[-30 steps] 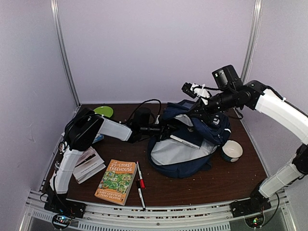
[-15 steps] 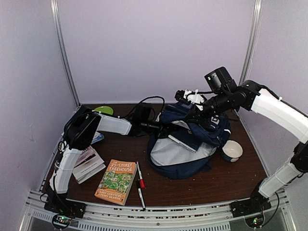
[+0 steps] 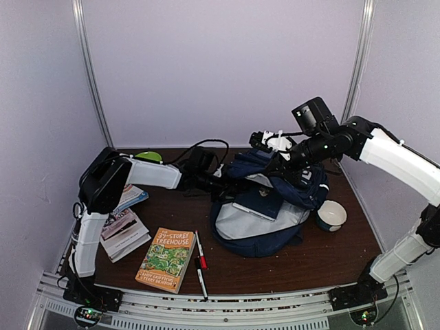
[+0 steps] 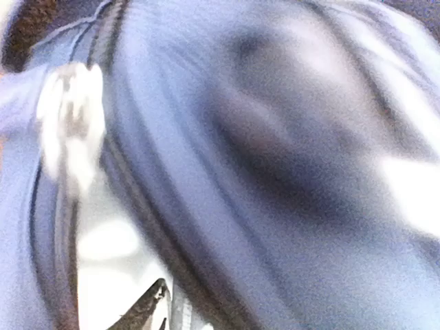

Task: Pack the student bag
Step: Place the book in the largest pocket of the bag.

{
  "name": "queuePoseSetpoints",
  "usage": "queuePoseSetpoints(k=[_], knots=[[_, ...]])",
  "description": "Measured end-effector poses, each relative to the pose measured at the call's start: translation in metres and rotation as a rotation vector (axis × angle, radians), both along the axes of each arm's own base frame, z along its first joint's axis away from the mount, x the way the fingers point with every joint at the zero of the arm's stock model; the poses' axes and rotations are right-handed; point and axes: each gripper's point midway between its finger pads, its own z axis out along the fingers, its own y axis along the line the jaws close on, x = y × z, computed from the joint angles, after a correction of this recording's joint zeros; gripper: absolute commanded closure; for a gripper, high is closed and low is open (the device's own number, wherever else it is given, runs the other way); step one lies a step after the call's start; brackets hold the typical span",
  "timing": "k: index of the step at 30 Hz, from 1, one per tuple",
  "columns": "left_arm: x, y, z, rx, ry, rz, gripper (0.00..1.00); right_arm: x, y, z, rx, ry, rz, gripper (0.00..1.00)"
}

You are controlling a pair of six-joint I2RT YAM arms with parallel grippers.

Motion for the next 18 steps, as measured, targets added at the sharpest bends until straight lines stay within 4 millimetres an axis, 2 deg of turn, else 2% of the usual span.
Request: queuePoseSetpoints(k=[7, 9, 11, 14, 16, 18], knots=[[-0.023, 0.030, 0.073, -0.001, -0.117, -0.004, 0.40, 0.010, -0.002, 0.007, 0.016, -0.033, -0.036, 1.00], [-0.033, 0.038, 0.085, -0.003, -0.151, -0.010, 0.40, 0.014, -0.002, 0.009, 0.028, -0.042, -0.045, 1.00], [-0.045, 0.046, 0.084, 0.011, -0.164, -0.023, 0.40, 0.015, -0.001, 0.011, 0.035, -0.046, -0.048, 1.00], [-0.062, 0.059, 0.067, 0.056, -0.162, -0.037, 0.42, 0.014, 0.000, 0.011, 0.038, -0.045, -0.044, 1.00], [-0.070, 0.074, 0.053, 0.111, -0.162, -0.029, 0.47, 0.014, -0.001, 0.011, 0.035, -0.043, -0.046, 1.00], [-0.074, 0.090, 0.050, 0.159, -0.193, -0.012, 0.48, 0.014, -0.002, 0.010, 0.030, -0.039, -0.047, 1.00]])
